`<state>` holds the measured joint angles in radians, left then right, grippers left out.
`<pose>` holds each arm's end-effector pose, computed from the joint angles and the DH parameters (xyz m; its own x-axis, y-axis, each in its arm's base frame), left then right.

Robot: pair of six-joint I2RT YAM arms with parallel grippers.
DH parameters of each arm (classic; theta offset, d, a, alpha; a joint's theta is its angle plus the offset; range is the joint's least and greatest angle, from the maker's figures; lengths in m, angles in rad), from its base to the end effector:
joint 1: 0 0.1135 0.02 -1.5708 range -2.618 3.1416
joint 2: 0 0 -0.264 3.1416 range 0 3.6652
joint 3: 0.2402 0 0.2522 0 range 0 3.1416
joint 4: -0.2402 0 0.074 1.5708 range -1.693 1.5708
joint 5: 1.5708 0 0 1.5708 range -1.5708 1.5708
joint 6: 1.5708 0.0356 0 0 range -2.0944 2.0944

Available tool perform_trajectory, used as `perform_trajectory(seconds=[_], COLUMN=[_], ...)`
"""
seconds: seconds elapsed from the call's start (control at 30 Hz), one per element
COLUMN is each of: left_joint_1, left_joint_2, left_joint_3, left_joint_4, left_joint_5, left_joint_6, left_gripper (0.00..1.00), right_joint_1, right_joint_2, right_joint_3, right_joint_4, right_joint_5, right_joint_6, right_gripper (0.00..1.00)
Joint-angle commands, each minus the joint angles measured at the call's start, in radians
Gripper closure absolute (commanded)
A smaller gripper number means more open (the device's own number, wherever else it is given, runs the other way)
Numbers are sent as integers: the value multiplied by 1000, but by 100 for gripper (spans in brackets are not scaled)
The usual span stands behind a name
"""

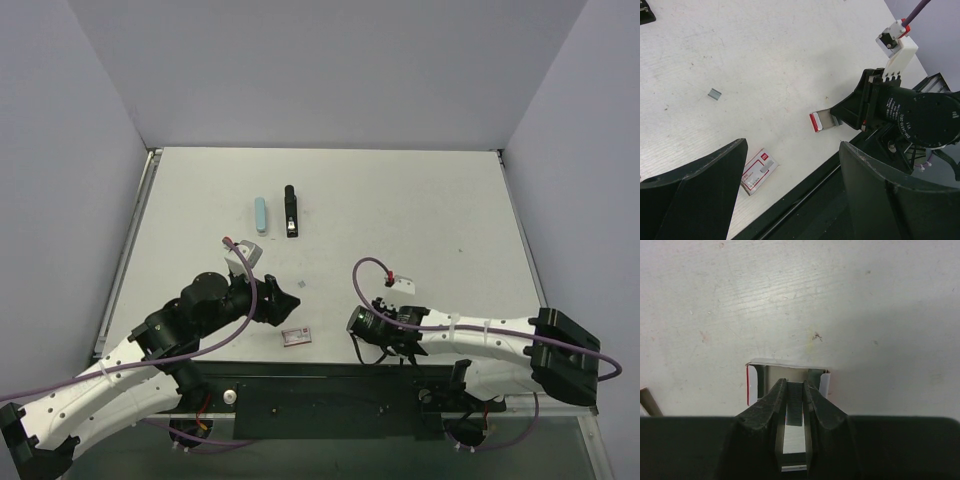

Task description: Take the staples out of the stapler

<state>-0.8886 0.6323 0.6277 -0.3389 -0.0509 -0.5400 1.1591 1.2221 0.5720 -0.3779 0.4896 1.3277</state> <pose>0.0994 -0.1195 0.2915 -0.5651 -0.1186 -0.8164 0.5298 0.7064 -0.4694 0.1016 0.1908 0.1708 -0.7731 0.3700 -0.5152 0.1613 0.9002 0.4044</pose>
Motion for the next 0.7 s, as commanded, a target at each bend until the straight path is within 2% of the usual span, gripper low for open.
perform_trajectory(seconds=[0.0,0.23,0.67], left_joint_1=[-3,-3,-3], left_joint_2=[-2,-6,-14], left_joint_3=[15,10,6], left_joint_4=[18,14,15], left_joint_5=[6,8,10], left_joint_6=[12,18,18], left_gripper=[15,15,15], right_joint_1=[24,36,42], right_joint_2=[60,112,89], right_joint_3=[22,52,65], right_joint_4=[-52,-64,-85], right_joint_5=[52,61,101], right_joint_6=[85,125,142], right_gripper=[96,97,98])
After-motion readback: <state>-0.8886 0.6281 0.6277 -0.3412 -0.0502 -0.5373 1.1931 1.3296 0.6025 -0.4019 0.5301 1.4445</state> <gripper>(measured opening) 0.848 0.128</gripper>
